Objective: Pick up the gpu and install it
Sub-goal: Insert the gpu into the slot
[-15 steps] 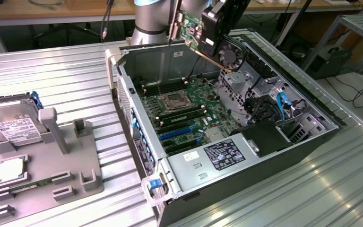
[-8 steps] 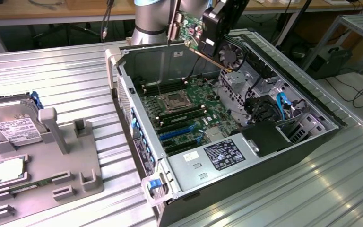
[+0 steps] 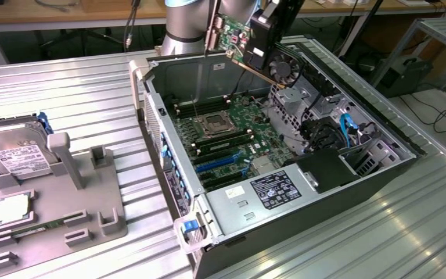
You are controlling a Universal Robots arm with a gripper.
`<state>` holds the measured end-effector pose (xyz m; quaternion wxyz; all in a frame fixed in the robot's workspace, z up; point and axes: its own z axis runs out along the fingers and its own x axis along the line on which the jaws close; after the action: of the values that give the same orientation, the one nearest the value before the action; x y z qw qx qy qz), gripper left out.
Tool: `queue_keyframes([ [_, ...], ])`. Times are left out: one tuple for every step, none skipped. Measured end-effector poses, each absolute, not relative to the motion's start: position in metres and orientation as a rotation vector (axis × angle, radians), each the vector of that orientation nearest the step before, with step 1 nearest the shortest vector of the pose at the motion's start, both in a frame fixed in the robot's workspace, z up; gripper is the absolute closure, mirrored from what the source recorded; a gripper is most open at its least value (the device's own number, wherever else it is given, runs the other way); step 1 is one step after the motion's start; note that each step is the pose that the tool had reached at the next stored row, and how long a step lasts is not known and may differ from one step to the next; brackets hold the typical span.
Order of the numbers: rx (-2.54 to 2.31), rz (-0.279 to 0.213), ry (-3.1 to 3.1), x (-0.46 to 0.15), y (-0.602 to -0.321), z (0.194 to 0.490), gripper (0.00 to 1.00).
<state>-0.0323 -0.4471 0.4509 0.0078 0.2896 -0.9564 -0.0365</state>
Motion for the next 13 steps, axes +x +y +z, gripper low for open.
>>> queue_keyframes([
  [0.914,-0.114,-2.987,-0.0323,-0.4471,0.4509,0.72],
  [0.921,-0.114,-2.985,-0.0323,-0.4471,0.4509,0.72],
  [0.928,-0.114,-2.982,-0.0323,-0.4471,0.4509,0.72],
  [0.935,-0.114,-2.98,-0.0323,-0.4471,0.4509,0.72],
  [0.945,-0.114,-2.976,-0.0323,-0.4471,0.4509,0.72],
  [0.954,-0.113,-2.973,-0.0323,-0.4471,0.4509,0.72],
  [0.96,-0.113,-2.971,-0.0323,-0.4471,0.4509,0.72],
  [0.965,-0.113,-2.97,-0.0323,-0.4471,0.4509,0.72],
  [0.97,-0.113,-2.968,-0.0323,-0.4471,0.4509,0.72],
  [0.975,-0.113,-2.966,-0.0323,-0.4471,0.4509,0.72],
  [0.98,-0.113,-2.964,-0.0323,-0.4471,0.4509,0.72],
  [0.986,-0.113,-2.962,-0.0323,-0.4471,0.4509,0.72],
  [0.992,-0.113,-2.96,-0.0323,-0.4471,0.4509,0.72],
])
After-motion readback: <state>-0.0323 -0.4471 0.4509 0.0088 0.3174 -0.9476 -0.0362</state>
